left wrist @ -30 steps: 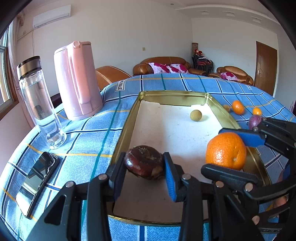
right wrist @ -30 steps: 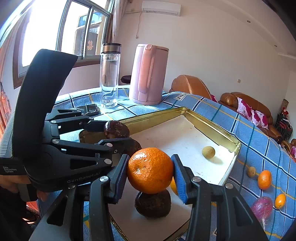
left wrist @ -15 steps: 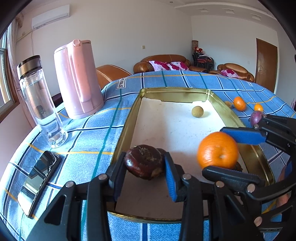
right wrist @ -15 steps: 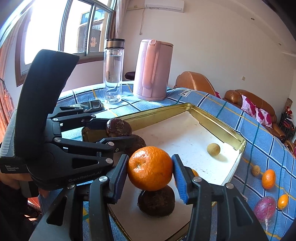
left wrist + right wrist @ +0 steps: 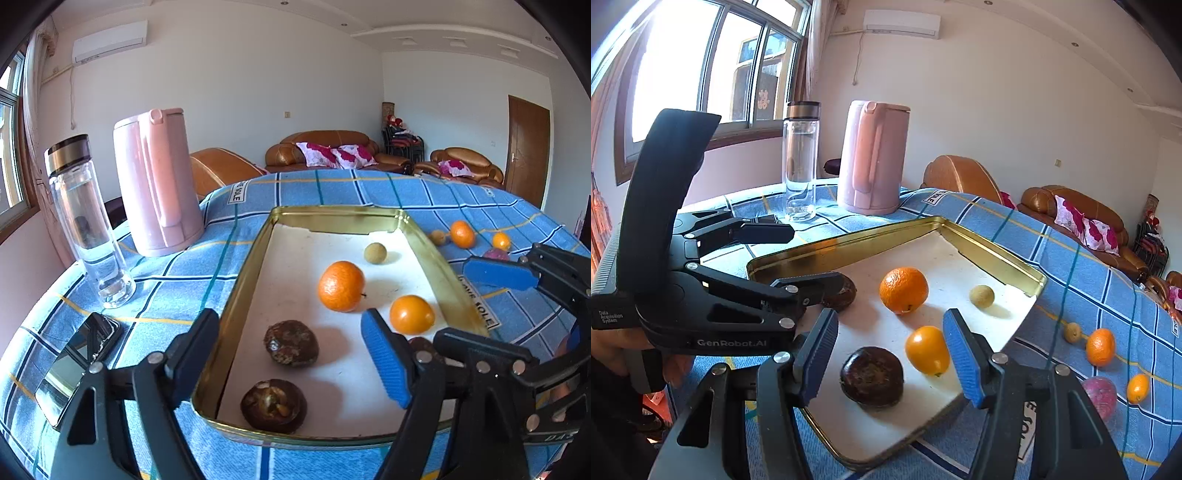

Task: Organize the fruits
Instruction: 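Open both tools to release the dark brown fruit and orange, then grasp the purple round fruit with the left tool while the right tool grasps an orange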

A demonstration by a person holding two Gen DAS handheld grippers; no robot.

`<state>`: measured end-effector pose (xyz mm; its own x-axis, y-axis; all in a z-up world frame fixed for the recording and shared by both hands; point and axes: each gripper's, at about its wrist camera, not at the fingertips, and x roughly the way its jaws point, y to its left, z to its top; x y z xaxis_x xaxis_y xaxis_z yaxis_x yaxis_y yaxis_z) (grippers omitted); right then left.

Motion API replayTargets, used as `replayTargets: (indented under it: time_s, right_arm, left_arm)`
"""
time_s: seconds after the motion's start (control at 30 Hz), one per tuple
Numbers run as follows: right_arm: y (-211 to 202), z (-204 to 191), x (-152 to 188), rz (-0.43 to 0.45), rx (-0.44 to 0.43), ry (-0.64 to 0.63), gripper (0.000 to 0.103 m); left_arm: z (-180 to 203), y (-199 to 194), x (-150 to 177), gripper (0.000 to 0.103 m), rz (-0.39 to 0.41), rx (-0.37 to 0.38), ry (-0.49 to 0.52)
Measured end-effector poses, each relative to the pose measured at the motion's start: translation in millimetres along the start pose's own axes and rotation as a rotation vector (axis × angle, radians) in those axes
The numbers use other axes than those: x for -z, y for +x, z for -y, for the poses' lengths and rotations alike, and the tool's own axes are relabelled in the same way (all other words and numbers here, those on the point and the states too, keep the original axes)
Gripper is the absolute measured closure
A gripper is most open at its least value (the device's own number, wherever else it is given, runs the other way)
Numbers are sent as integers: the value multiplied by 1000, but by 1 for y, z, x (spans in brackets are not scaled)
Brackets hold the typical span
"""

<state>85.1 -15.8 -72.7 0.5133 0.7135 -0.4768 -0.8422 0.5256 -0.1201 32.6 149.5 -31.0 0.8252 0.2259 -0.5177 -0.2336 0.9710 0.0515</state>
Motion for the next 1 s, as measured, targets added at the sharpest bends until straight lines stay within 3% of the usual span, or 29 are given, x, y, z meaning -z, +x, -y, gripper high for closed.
replayTargets:
  time_s: [0.07,0.23,0.5,0.7,0.8,1.0]
  right_arm:
    - [-13,11,3,14,29,10,40]
    - [-49,52,17,38,137,47,36]
    - [-93,137,44,44,313,244,34]
    - [-105,178,68,29,367,394,34]
    - [-108,189,76,18,384,430,34]
    - [-114,210,75,-5,424,458,33]
  left_arm:
    - [12,-5,-5,13,24,17,7]
    - [49,-14,-20,5,79,67,40]
    - [135,-8,-40,5,95,169,119]
    - [196,28,-45,5,-25,255,180]
    - [218,55,-49,5,-89,242,194]
    - [242,104,-45,21,-221,246,198]
